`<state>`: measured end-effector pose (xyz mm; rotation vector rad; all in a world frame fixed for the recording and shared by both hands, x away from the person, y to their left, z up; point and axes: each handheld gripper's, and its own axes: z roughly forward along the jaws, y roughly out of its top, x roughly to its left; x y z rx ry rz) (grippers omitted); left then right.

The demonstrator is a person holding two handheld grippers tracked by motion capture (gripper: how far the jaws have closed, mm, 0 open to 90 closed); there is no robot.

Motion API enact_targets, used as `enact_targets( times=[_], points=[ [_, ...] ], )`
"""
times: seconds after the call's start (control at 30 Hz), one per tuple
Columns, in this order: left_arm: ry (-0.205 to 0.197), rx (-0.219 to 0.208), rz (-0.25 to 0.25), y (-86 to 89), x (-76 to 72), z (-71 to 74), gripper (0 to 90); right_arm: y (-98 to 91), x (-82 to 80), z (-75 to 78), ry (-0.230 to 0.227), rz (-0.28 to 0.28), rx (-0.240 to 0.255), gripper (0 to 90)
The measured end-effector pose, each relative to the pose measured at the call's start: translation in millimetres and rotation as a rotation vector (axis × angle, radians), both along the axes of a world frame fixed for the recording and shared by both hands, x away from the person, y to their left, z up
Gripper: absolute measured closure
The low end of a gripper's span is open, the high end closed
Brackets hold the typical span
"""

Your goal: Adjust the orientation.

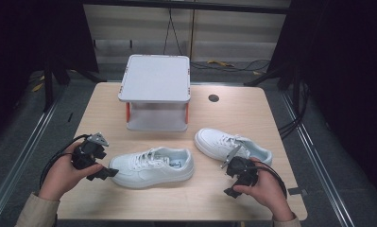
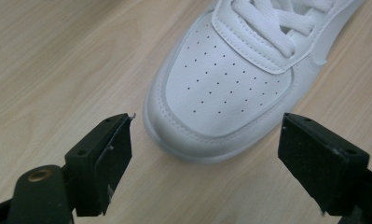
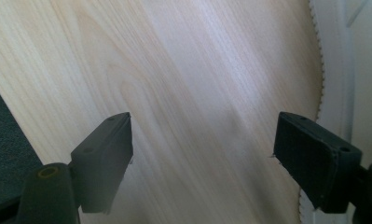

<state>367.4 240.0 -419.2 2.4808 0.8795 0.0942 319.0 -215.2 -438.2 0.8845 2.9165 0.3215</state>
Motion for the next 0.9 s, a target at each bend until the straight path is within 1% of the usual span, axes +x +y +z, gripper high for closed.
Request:
enact_targets(
  times=[0.03, 0.07, 0.2, 0.27, 0.33, 0.37, 0.4, 0.43, 0.5, 0.53, 0.6, 0.63, 0.67, 0.7, 0.73, 0.77, 0.8, 0.83, 0.87, 0.9],
  points=[
    [0.006, -0.007, 0.006, 0.6, -0.2, -0.8, 17.4, 0.8, -0.2, 0.3, 0.001, -0.004, -0.004, 19.9],
    [0.003, -0.002, -0.001, 1.6, 0.3, -1.0, 17.5, 1.5, 0.4, 0.5, -0.002, 0.001, -0.003, 20.3],
    [0.010, -0.002, 0.007, 2.9, 0.0, -2.2, 17.8, 6.4, 2.2, 4.1, -0.012, 0.011, 0.012, 21.6],
    [0.011, 0.000, 0.003, 3.1, 0.2, -2.5, 17.9, 12.1, 3.3, 8.3, -0.018, 0.029, 0.021, 23.1],
    [0.010, 0.001, 0.000, 3.0, 0.6, -2.2, 17.9, 18.6, 6.5, 12.9, -0.022, 0.059, 0.024, 23.9],
    [0.017, -0.004, 0.004, 2.9, 0.5, -1.9, 17.9, 25.1, 12.0, 19.1, -0.032, 0.091, 0.021, 24.8],
    [0.013, -0.007, 0.004, 2.8, 0.3, -1.5, 17.9, 25.1, 12.0, 19.1, -0.032, 0.091, 0.021, 24.8],
    [0.009, -0.008, -0.001, 3.3, 0.6, -0.2, 17.9, 31.8, 18.9, 26.4, -0.032, 0.124, 0.030, 25.4],
    [0.011, -0.010, -0.001, 3.3, 0.2, 0.4, 18.0, 39.3, 26.1, 35.3, -0.047, 0.138, 0.026, 25.4],
    [0.011, -0.013, -0.001, 3.4, 0.3, 0.5, 18.1, 43.3, 29.7, 40.1, -0.061, 0.156, 0.022, 25.5],
    [0.012, -0.015, 0.000, 3.4, 0.4, 0.4, 18.1, 52.0, 36.7, 48.9, -0.058, 0.180, 0.046, 25.5],
    [0.012, -0.010, -0.005, 3.5, 0.7, -0.1, 18.1, 57.2, 39.6, 53.2, -0.062, 0.192, 0.050, 25.3],
    [0.012, -0.010, -0.005, 3.5, 0.7, -0.1, 18.1, 57.2, 39.6, 53.2, -0.062, 0.192, 0.050, 25.3],
    [0.008, -0.008, -0.006, 3.4, 0.8, -0.6, 18.1, 63.0, 42.5, 56.6, -0.077, 0.217, 0.042, 25.2],
    [0.010, -0.009, -0.008, 3.2, 0.9, -0.9, 18.1, 75.2, 48.2, 60.8, -0.074, 0.256, 0.034, 24.5],
    [0.016, -0.008, -0.005, 2.2, 0.4, -1.8, 18.2, 81.0, 51.2, 61.6, -0.063, 0.275, 0.044, 24.5],
    [0.016, -0.008, -0.005, 2.2, 0.4, -1.8, 18.2, 86.3, 54.2, 62.1, -0.053, 0.282, 0.052, 24.5],
    [0.015, 0.001, -0.010, 2.0, 0.5, -1.6, 18.2, 86.3, 54.2, 62.1, -0.053, 0.282, 0.052, 24.5],
    [0.016, 0.000, -0.013, 1.5, 0.4, -1.7, 18.2, 91.0, 58.0, 61.9, -0.044, 0.288, 0.056, 24.5],
    [0.016, 0.000, -0.015, 1.3, 0.5, -1.7, 18.2, 95.2, 61.3, 61.9, -0.046, 0.291, 0.040, 24.3]
  ],
)
